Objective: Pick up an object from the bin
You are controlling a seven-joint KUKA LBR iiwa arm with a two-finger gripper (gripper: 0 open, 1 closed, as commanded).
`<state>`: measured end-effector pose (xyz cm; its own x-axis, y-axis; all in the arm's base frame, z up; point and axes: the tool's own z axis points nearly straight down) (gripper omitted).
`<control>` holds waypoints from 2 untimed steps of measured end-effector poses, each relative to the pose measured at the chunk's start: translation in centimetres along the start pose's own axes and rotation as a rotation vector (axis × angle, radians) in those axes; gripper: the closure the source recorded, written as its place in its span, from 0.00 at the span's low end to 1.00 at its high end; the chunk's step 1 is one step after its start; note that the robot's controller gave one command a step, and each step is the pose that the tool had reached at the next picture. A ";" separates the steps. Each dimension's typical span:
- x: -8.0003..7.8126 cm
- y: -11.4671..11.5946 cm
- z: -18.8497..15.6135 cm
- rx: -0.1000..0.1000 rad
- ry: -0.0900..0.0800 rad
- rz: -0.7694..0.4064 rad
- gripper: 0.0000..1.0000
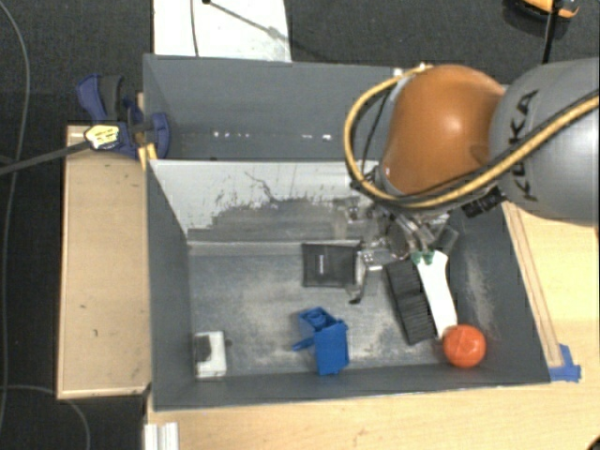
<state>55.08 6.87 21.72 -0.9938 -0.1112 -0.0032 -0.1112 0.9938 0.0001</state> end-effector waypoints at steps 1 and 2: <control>0.7 -0.4 3.9 -0.001 0.004 -0.292 0.00; 1.8 -1.2 6.2 -0.001 -0.002 -0.276 0.00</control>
Offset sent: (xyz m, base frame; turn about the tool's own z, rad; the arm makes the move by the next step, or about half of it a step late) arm -0.0265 -0.0203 -0.0814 -0.1948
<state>53.46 5.52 15.52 -0.9260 -0.3774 -0.0050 -0.3774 0.9260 -0.0005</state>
